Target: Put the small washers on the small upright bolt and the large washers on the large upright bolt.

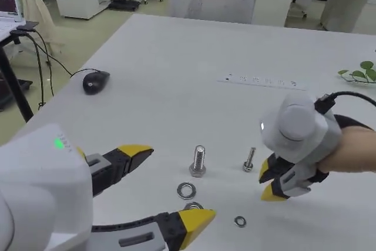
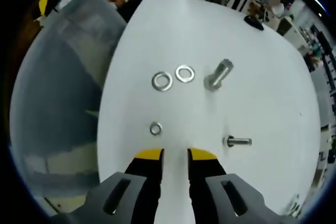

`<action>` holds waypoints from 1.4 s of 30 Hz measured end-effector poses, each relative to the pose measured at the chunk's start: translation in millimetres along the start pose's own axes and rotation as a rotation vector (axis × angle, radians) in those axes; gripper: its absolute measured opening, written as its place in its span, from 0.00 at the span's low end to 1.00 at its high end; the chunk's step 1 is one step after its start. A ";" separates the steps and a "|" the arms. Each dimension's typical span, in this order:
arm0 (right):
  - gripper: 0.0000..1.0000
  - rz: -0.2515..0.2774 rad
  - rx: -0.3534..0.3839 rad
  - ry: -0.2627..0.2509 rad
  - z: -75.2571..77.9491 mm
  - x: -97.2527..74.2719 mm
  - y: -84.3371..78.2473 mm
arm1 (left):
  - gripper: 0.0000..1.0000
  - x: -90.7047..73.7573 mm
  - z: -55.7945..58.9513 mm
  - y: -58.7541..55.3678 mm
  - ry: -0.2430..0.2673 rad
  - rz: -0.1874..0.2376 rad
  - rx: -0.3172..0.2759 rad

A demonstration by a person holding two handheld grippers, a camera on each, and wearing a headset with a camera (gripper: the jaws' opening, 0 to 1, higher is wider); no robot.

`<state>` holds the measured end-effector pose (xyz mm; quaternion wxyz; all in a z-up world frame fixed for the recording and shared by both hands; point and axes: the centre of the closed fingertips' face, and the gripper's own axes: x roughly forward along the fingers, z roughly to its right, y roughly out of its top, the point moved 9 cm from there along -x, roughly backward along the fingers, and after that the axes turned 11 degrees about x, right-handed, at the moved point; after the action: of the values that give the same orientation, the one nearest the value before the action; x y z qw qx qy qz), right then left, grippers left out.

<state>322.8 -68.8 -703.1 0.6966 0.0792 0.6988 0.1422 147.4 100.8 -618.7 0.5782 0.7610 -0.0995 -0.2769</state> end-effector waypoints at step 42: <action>0.17 -0.030 -0.038 0.063 -22.7 40.9 10.1 | 0.65 -0.1 -3.3 -7.8 0.009 -0.020 -0.009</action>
<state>298.6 -48.7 -739.2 0.6775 0.0510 0.7188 0.1475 147.8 105.9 -625.4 0.5794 0.7606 -0.0878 -0.2795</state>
